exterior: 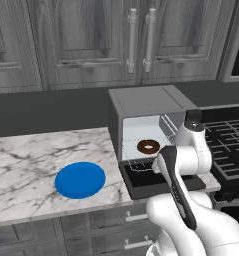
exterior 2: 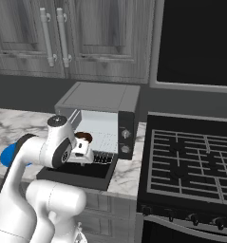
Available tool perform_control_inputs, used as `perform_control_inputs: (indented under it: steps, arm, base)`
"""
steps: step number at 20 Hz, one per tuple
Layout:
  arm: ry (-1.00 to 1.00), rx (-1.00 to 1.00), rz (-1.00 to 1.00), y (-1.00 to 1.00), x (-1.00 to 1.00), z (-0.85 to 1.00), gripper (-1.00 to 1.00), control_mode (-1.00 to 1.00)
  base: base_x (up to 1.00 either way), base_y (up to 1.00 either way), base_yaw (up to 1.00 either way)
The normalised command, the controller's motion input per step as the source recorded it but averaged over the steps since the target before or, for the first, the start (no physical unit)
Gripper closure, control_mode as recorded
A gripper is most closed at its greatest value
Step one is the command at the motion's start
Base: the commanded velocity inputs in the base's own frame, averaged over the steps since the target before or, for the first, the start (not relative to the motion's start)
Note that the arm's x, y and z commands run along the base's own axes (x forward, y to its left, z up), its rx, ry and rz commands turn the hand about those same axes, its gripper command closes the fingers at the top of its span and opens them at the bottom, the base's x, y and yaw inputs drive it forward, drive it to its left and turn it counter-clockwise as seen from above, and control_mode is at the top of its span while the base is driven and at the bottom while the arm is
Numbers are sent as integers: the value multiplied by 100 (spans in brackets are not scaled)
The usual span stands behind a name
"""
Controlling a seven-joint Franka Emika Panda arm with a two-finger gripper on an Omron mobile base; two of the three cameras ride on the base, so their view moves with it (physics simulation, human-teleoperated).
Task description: Pick up the bagel from the plate, place it on the toaster oven rack, close the door, and set the timer.
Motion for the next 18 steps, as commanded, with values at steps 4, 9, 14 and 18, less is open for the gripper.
perform_control_inputs:
  steps: [4,9,14,18]
  arm:
    - [-23,2,0,0,0,-36,-100,-100]
    - [-18,1,0,0,-6,-57,-100,-100]
    - [-14,1,0,0,-6,-54,-100,-100]
    - [-13,0,0,0,-1,-52,-100,-100]
  base:
    - [0,0,0]
    - [0,0,0]
    - [0,0,0]
    - [0,0,0]
